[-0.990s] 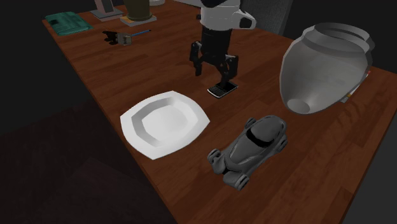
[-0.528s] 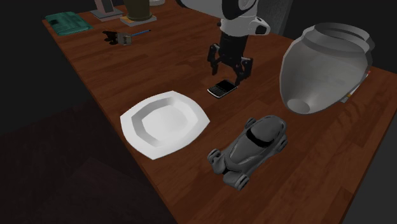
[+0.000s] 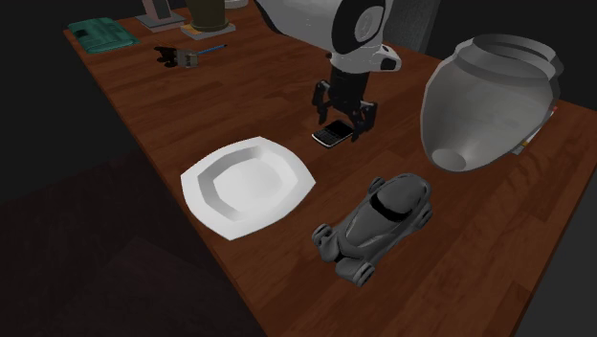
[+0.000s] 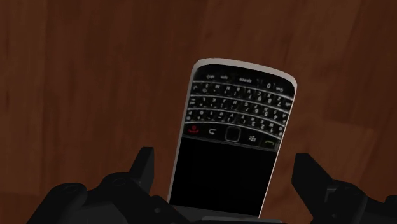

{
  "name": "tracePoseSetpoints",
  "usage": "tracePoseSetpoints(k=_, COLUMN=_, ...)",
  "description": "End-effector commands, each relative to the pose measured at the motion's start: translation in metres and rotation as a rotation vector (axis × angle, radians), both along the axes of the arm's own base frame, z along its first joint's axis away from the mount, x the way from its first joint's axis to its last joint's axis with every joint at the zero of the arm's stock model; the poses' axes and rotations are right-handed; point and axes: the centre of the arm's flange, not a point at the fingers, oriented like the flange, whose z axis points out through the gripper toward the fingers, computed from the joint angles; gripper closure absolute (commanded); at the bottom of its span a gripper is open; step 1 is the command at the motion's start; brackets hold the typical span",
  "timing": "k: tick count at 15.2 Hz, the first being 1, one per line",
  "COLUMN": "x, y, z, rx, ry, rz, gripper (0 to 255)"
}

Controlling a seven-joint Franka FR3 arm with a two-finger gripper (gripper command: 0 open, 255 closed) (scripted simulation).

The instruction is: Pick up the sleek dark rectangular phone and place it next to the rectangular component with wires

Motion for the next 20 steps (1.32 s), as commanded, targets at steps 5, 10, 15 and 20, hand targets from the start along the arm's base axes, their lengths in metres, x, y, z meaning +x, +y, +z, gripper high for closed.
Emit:
tracePoseSetpoints(k=5, x=0.0, y=0.0, z=-0.001, rx=0.0, ry=-0.001, rz=0.0, gripper=0)
tracePoseSetpoints(k=10, x=0.0, y=0.0, z=-0.001, rx=0.0, ry=-0.001, rz=0.0, gripper=255)
tracePoseSetpoints(k=15, x=-0.001, y=0.0, z=-0.001, rx=0.0, ry=-0.001, rz=0.0, gripper=255)
tracePoseSetpoints(k=20, x=0.0, y=0.0, z=0.02, rx=0.0, ry=-0.001, rz=0.0, gripper=255)
